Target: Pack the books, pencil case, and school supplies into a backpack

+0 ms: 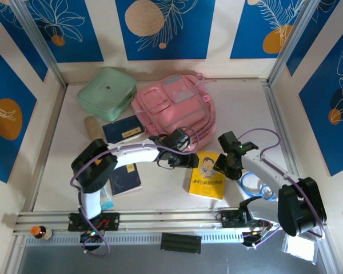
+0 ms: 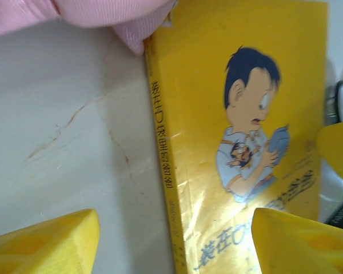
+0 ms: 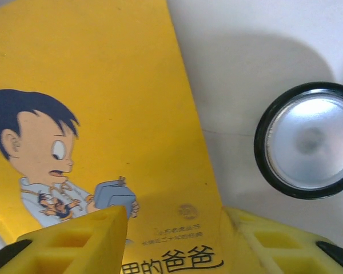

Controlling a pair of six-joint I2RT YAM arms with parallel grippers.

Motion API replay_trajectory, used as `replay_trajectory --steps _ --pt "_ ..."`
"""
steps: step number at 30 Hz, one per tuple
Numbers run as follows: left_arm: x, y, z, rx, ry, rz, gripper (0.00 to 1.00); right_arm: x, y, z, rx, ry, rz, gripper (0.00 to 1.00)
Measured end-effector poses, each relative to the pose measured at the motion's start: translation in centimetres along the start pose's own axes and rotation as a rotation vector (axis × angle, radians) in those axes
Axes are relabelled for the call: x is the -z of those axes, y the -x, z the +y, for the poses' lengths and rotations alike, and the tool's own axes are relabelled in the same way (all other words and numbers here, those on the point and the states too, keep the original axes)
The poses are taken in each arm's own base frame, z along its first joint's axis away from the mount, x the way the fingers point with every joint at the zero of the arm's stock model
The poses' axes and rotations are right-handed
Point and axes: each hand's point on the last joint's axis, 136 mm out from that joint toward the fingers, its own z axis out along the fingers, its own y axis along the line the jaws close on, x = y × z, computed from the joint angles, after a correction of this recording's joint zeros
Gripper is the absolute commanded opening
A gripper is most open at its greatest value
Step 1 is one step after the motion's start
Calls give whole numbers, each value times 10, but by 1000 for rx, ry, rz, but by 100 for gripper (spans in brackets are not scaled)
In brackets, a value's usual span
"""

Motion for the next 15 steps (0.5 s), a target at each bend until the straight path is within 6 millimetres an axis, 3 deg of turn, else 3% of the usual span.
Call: replay_trajectory --steps 6,15 --pt "-14 0 -4 -13 20 29 59 -12 -6 -8 -4 -41 34 49" --pt "-26 1 -6 -21 22 66 53 -18 -9 -4 -6 -30 60 46"
